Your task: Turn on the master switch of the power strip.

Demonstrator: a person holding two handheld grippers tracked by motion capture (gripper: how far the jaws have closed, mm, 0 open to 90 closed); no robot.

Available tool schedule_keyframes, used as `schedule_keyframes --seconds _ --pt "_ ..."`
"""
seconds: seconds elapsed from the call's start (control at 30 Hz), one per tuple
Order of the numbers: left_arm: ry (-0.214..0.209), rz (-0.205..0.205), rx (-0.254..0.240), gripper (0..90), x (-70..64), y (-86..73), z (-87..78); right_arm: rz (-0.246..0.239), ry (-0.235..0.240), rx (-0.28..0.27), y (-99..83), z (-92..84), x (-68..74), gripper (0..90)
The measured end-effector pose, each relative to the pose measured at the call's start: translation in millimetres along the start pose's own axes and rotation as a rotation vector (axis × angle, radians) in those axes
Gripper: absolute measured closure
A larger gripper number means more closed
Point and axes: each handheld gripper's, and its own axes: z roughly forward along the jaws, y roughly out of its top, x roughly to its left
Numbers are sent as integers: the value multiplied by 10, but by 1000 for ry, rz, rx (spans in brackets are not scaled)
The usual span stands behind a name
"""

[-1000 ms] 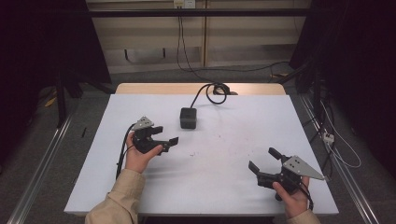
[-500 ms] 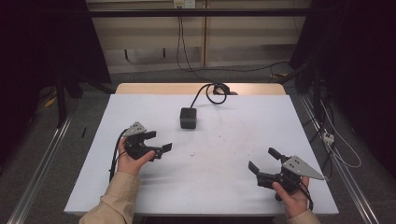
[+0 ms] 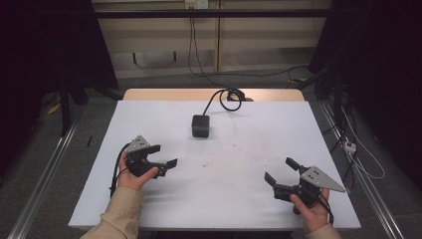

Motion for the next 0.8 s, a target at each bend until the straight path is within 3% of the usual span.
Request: schedule_keyframes --seconds 0.8 --pt "29 2 -9 77 51 -152 -256 -2 0 1 3 -2 5 68"
